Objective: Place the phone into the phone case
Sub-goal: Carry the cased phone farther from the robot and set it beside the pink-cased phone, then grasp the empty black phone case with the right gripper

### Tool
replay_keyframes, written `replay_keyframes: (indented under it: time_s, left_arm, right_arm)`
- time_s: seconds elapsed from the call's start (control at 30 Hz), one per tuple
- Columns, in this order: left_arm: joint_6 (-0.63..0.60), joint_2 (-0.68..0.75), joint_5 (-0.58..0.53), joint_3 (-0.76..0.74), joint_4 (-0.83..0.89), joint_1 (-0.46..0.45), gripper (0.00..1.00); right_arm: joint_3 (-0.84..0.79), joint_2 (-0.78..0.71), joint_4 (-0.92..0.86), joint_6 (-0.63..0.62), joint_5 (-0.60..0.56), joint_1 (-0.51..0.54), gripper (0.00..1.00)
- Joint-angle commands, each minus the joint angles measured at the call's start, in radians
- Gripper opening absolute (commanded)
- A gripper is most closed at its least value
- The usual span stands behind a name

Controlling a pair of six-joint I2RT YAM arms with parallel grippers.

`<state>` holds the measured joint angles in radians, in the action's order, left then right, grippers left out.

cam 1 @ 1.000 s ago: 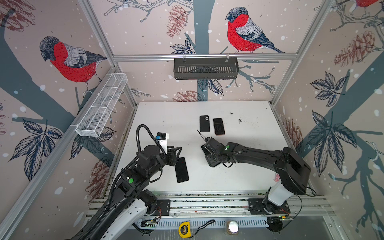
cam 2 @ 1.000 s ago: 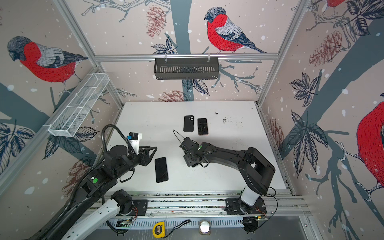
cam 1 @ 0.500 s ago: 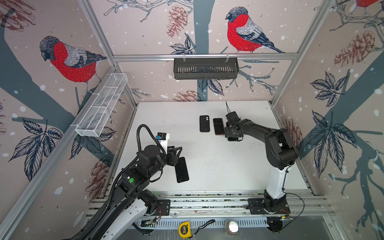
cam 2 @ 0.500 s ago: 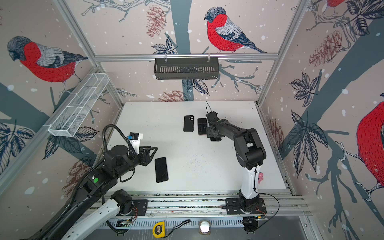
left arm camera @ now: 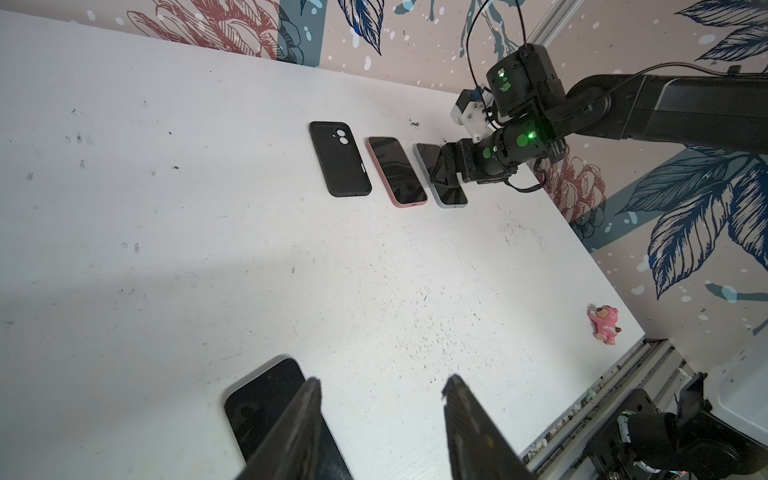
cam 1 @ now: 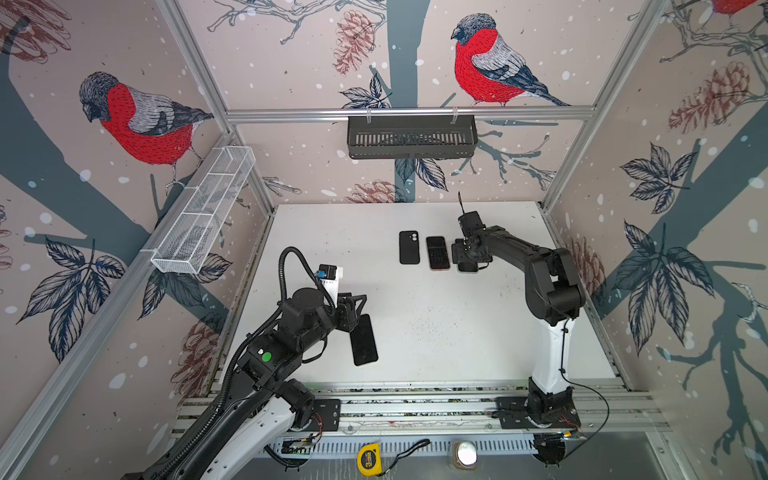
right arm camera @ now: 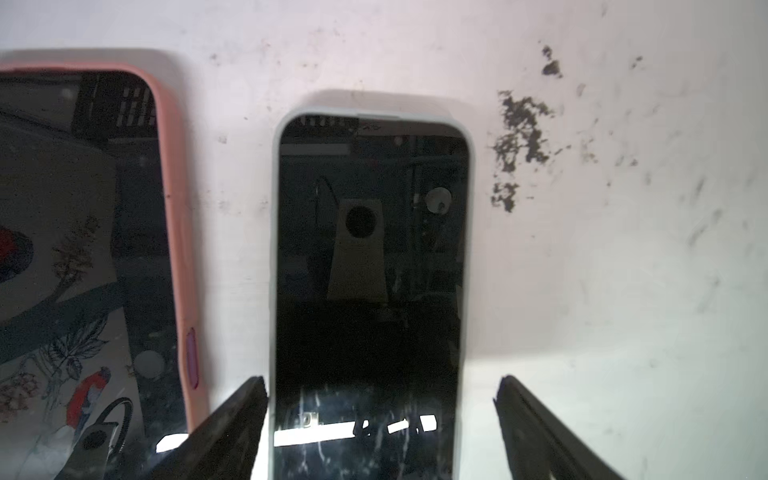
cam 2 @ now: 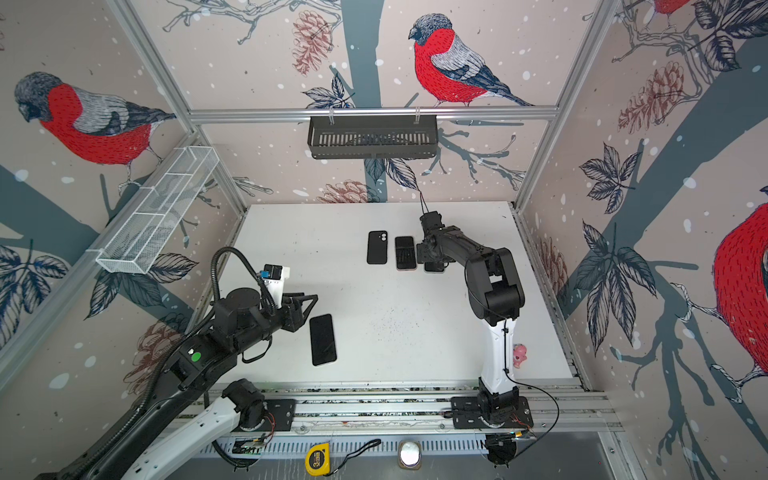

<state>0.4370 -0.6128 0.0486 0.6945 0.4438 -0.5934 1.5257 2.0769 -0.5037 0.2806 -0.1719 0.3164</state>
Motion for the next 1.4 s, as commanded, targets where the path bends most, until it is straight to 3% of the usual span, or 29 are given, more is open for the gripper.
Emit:
replay_keyframes:
  time_s: [0.0, 0.13, 0.37, 0.63, 0.9, 1.17, 1.27, 1.37]
  left_arm:
    - [-0.006, -0.006, 0.002, 0.003, -0.036, 0.003, 0.49]
    - [-0.009, -0.004, -0.001, 0.002, -0.036, 0.003, 0.49]
    - [-0.004, 0.026, -0.019, 0.000, -0.037, 0.003, 0.49]
    - [-0.003, 0.045, -0.019, -0.003, -0.042, 0.004, 0.49]
    - [-0.005, 0.056, -0.009, -0.005, -0.046, 0.007, 0.49]
    - [-0.006, 0.060, -0.004, -0.004, -0.048, 0.008, 0.49]
    - [-0.009, 0.056, -0.003, -0.004, -0.047, 0.007, 0.49]
    - [-0.009, 0.054, -0.004, -0.003, -0.045, 0.009, 0.49]
  right_arm:
    - [0.007, -0.051, -0.016, -0.013, 0.003, 0.011, 0.88]
    - [0.021, -0.112, -0.015, -0.013, 0.037, 0.034, 0.87]
    - [0.035, -0.151, 0.061, 0.028, 0.245, 0.095, 0.78]
    - [0.218, 0.059, -0.002, 0.070, 0.181, 0.209, 0.67]
    - [0.358, 0.221, -0.069, 0.082, 0.121, 0.250, 0.53]
    - [0.322, 0.247, -0.063, 0.086, 0.103, 0.260, 0.32]
    - [0.298, 0.241, -0.062, 0.074, 0.096, 0.277, 0.17]
    - [0.237, 0.201, -0.047, 0.059, 0.083, 0.297, 0.10]
